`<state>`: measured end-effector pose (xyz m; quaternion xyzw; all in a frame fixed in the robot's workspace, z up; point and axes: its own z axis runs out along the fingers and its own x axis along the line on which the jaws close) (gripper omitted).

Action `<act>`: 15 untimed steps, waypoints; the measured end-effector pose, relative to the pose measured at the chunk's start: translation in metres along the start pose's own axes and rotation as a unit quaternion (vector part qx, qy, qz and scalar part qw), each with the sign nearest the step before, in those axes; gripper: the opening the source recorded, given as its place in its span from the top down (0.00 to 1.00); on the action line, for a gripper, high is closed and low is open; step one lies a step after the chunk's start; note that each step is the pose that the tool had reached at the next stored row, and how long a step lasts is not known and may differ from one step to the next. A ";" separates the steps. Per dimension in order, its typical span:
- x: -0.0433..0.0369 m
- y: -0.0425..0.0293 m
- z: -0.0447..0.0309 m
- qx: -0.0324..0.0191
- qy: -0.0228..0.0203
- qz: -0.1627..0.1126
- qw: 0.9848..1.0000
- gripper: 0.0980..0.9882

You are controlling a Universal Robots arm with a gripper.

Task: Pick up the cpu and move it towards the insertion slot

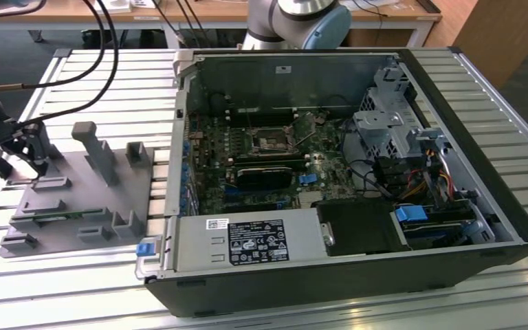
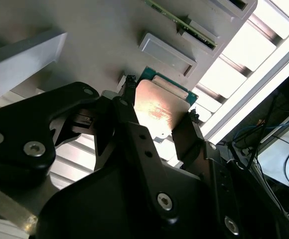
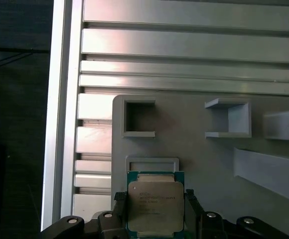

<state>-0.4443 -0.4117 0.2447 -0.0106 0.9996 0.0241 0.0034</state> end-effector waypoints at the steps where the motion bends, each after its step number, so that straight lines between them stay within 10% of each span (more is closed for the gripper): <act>1: 0.0000 0.0001 -0.0005 0.000 0.000 0.000 1.000 0.50; 15: -0.0001 0.0011 -0.0072 0.000 0.000 0.000 1.000 0.50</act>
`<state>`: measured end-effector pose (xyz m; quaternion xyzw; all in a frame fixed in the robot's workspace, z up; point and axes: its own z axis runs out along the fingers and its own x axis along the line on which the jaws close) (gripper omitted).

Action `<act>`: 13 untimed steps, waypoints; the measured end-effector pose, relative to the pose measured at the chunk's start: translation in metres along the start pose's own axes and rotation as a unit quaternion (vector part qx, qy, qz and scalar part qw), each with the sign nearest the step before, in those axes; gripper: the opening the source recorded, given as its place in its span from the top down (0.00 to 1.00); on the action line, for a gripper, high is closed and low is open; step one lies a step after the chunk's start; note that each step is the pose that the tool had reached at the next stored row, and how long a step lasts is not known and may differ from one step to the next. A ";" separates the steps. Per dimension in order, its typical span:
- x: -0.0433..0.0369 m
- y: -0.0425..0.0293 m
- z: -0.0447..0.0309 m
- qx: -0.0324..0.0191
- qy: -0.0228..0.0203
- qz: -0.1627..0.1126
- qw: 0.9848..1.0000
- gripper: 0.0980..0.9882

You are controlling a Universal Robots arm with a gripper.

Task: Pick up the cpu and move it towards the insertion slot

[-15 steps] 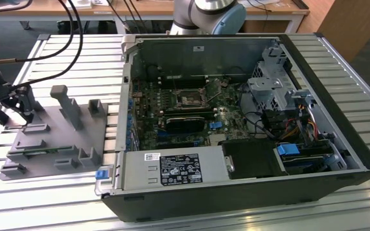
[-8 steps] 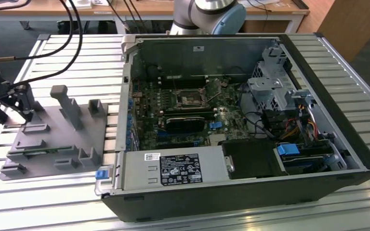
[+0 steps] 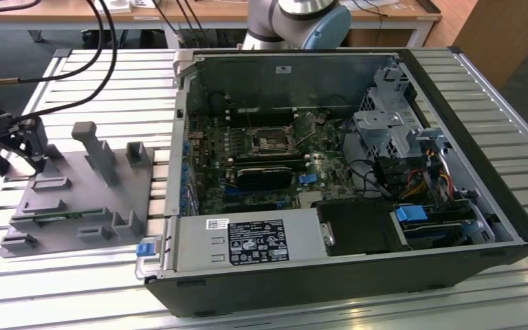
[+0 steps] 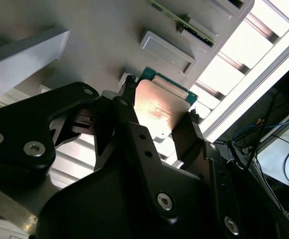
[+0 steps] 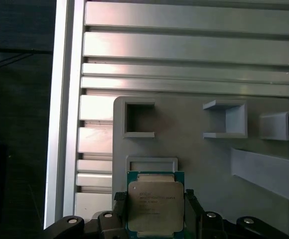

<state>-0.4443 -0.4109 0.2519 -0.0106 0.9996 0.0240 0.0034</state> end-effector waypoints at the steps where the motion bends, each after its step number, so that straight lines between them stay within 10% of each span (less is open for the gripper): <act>1: 0.0000 0.0001 -0.0006 0.000 0.000 0.000 1.000 0.50; 13: -0.0001 0.0008 -0.0058 0.000 0.000 0.000 1.000 0.50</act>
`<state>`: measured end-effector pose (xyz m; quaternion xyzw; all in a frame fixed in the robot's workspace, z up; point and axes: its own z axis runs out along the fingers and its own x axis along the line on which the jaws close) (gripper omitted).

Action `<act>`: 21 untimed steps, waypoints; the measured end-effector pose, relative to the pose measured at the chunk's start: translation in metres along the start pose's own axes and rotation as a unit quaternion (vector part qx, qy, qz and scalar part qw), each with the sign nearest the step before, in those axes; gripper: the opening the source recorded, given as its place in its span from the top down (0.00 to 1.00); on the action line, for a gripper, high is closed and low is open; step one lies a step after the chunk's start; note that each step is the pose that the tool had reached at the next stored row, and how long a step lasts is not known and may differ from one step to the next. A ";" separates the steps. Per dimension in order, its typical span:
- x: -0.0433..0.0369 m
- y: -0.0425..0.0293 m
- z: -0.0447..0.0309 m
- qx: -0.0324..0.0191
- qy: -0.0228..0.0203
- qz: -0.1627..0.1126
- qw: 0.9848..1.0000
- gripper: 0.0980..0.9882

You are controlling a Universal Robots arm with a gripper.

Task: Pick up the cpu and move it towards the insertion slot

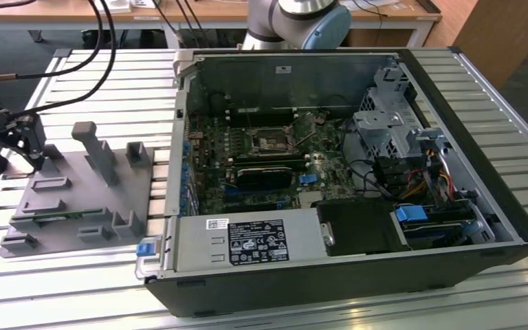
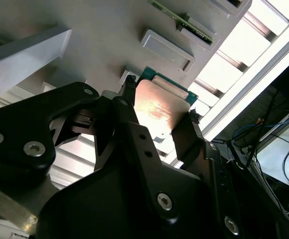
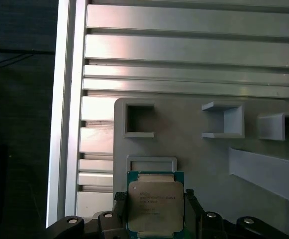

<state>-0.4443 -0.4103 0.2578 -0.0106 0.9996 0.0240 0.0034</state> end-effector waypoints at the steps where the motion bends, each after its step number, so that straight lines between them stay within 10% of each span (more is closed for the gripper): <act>1: 0.0000 0.0001 -0.0005 0.000 0.000 0.000 1.000 0.50; 21: -0.0002 0.0022 -0.0187 0.000 0.000 0.000 1.000 0.50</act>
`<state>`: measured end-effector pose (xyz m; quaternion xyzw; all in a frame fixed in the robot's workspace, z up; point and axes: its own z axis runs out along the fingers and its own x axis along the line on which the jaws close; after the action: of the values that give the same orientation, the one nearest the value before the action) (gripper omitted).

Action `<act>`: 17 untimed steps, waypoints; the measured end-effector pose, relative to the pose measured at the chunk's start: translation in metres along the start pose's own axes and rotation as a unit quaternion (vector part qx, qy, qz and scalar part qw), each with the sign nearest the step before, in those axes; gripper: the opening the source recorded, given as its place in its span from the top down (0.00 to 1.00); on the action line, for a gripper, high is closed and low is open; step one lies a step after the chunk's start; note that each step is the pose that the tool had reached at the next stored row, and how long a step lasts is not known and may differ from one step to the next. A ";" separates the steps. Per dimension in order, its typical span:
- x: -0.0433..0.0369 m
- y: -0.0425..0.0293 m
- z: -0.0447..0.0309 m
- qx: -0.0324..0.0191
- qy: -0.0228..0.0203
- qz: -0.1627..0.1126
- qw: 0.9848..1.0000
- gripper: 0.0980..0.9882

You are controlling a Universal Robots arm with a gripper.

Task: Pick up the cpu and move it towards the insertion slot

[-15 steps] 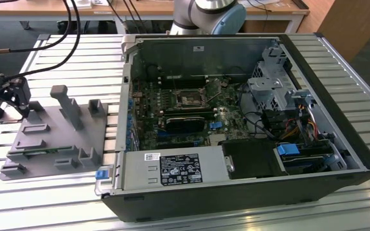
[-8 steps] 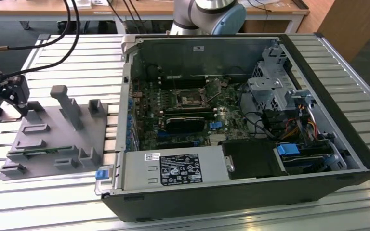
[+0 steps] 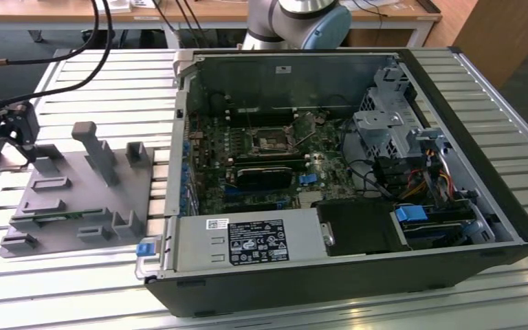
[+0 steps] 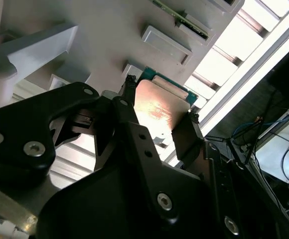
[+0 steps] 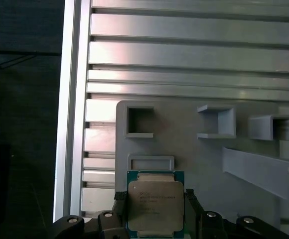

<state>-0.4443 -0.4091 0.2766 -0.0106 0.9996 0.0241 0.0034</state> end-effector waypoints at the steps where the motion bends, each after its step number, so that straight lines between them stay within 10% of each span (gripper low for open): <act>1: 0.0000 0.0001 -0.0011 0.000 0.000 0.000 1.000 0.50; 17: -0.0002 0.0016 -0.0188 0.000 0.000 0.000 1.000 0.50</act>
<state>-0.4443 -0.4084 0.2954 -0.0106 0.9996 0.0241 0.0034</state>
